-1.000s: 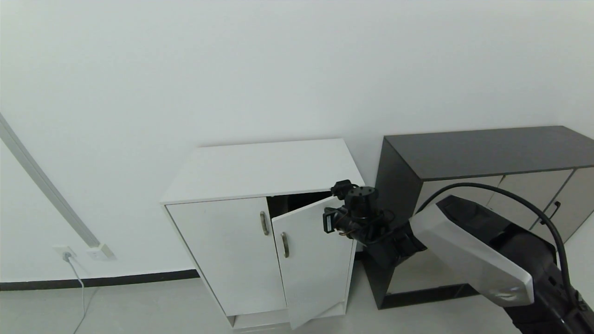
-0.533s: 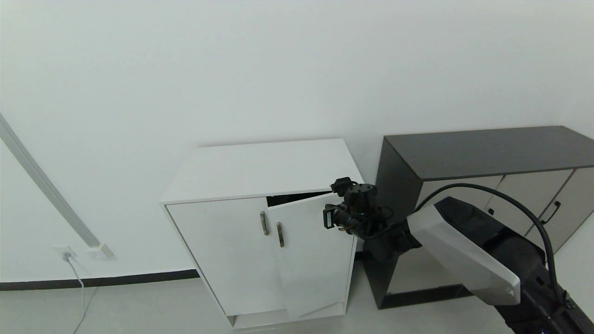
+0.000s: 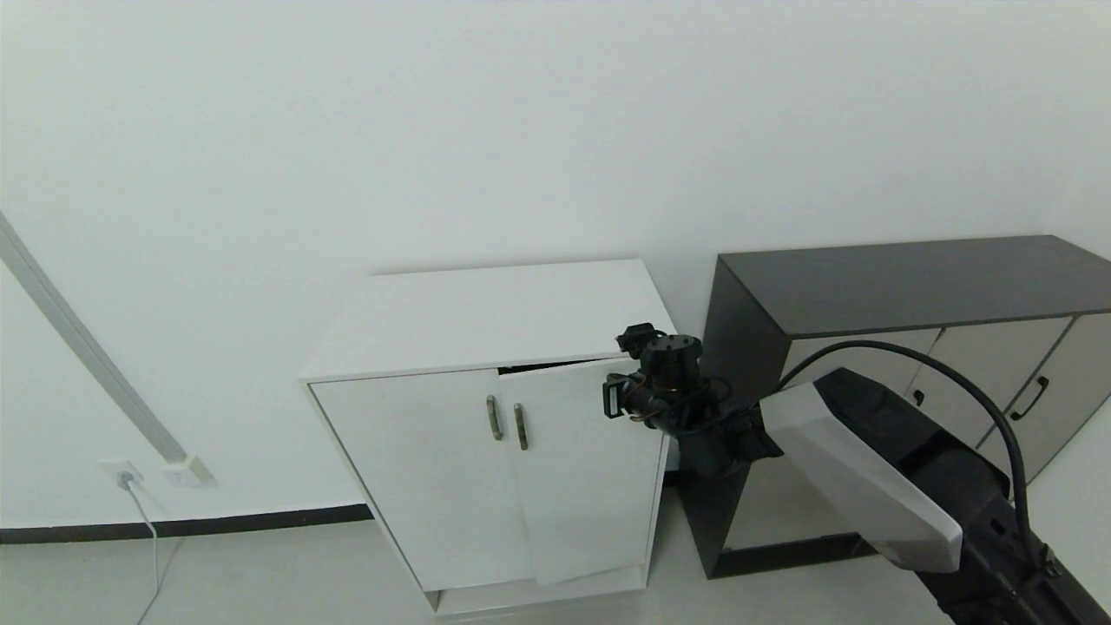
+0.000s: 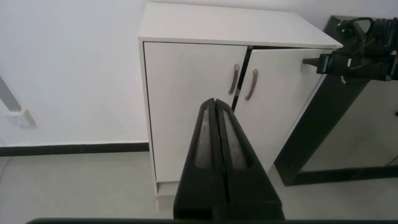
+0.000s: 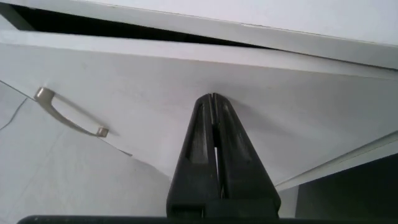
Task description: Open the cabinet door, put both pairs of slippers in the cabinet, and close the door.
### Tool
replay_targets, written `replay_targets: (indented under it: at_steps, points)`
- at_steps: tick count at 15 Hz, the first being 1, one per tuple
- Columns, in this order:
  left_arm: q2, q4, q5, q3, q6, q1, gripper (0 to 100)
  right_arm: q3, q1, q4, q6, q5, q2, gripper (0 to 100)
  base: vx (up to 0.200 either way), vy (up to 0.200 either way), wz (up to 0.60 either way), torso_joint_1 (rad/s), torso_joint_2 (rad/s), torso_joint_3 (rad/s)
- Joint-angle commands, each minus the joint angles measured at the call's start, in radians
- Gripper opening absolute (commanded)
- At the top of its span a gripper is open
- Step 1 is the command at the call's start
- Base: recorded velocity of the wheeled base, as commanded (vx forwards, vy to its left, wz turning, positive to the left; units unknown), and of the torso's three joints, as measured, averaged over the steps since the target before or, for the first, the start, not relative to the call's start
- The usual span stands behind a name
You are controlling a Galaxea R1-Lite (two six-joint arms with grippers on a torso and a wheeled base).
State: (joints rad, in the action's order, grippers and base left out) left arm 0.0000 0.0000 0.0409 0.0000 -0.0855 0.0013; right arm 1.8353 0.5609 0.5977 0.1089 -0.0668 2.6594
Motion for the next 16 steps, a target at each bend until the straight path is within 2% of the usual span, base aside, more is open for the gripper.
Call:
replay_targets:
  at_steps: [1,8,13,16]
  points:
    - [0.000,0.000,0.001,0.000,0.000,0.000,0,0.025,0.001,-0.006,0.000,-0.001,0.008,0,0.000,0.000,0.00,0.000,0.00,0.000]
    - [0.000,0.000,0.001,0.000,0.000,0.000,0,0.111,0.005,-0.052,0.000,-0.004,0.037,0,0.000,0.000,0.00,0.000,0.00,0.000]
    - [0.000,0.000,0.001,0.000,0.000,0.000,0,0.113,0.005,-0.052,0.000,-0.004,0.042,0,0.000,0.000,0.00,0.000,0.00,0.000]
    - [0.000,0.000,0.001,0.000,0.000,0.000,0,0.064,0.013,-0.039,0.003,-0.008,0.014,0,0.000,0.000,0.00,0.000,0.00,0.000]
